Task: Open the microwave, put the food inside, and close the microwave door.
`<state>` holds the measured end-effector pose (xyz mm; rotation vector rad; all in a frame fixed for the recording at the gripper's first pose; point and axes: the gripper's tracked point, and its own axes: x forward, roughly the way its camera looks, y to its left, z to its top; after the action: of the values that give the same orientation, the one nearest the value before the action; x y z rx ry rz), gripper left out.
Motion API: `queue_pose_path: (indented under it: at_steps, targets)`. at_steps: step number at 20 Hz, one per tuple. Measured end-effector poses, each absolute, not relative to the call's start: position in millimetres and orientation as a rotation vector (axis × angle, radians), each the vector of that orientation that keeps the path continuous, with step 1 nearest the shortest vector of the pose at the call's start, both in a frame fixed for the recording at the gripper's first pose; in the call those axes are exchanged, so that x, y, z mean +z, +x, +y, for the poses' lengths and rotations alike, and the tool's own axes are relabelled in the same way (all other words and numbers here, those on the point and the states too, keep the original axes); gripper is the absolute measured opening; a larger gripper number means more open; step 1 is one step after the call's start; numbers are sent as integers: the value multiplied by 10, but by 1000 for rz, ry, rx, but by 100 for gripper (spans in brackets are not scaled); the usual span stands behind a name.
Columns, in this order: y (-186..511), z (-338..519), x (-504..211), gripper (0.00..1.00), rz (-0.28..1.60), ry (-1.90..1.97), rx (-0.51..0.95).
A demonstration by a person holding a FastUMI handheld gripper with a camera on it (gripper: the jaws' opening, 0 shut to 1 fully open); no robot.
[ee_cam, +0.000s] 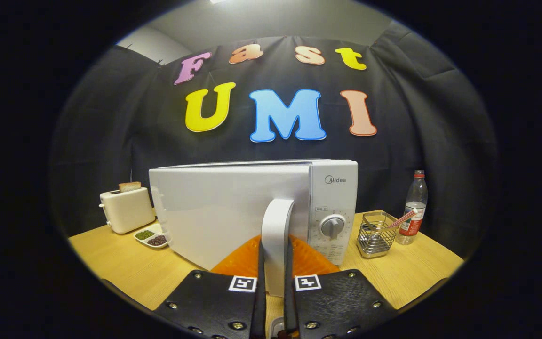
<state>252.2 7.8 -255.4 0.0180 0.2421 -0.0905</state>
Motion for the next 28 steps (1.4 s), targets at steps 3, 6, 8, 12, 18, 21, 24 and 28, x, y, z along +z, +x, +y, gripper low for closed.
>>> queue_pose_path:
  at_steps: [3,6,8,12,18,21,24,28]
  targets:
    - [2322,257,-2514,15,244,42,-51]
    - [2126,468,-2486,15,240,47,-11]
    - [2008,620,-2477,15,239,44,12]
    - [1795,947,-2442,15,234,57,55]
    - [1532,1586,-2380,14,231,73,120]
    - [1415,1965,-2316,14,223,81,164]
    - [1241,2323,-2228,14,202,48,175]
    - [1204,2612,-2211,14,185,5,115]
